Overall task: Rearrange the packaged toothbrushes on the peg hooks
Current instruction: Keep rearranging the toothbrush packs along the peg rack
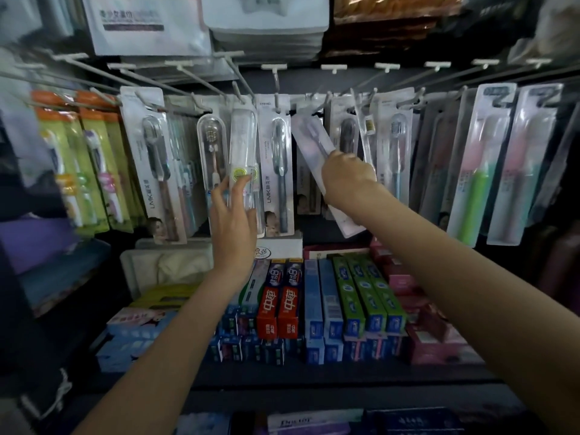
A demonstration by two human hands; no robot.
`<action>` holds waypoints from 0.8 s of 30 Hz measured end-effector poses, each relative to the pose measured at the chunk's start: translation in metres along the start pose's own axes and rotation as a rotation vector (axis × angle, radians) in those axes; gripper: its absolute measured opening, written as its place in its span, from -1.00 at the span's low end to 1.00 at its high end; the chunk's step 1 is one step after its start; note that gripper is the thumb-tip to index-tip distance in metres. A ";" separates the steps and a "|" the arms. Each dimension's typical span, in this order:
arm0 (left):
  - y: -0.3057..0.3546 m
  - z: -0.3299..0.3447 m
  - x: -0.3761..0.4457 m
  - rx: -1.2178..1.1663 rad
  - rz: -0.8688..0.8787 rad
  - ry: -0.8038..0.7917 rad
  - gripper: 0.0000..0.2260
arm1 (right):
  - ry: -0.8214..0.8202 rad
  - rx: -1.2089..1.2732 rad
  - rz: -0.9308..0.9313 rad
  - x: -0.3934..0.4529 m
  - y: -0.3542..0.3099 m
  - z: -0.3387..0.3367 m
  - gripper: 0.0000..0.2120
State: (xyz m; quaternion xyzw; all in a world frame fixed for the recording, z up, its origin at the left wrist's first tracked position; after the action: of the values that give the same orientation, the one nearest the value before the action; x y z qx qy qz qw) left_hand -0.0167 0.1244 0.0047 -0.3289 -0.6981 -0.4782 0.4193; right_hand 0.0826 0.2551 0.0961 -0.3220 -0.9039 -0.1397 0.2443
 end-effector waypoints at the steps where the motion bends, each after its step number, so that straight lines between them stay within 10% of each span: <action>1: 0.001 -0.001 0.000 0.006 0.005 0.000 -0.51 | -0.024 0.043 -0.010 -0.004 0.002 0.000 -0.48; 9: 0.011 -0.002 -0.012 0.126 -0.089 -0.004 -0.50 | -0.200 0.388 -0.193 -0.059 0.033 0.024 -0.53; 24: 0.186 0.096 -0.029 -0.290 0.265 -0.097 -0.63 | 0.329 0.663 0.215 -0.112 0.250 0.038 -0.58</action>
State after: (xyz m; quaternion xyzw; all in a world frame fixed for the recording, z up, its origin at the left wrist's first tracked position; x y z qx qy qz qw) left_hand 0.1298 0.2739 0.0335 -0.4974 -0.5919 -0.4980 0.3928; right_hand 0.3072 0.4017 0.0281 -0.2919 -0.8098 0.1367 0.4903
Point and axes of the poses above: each hand's wrist, its own x-axis towards the middle knuckle, its own z-axis out of the palm, y = z × x, the point moved 2 cm from there along x, towards the middle knuckle, and after that the axes turned 6 degrees about y, right-handed, at the moved point
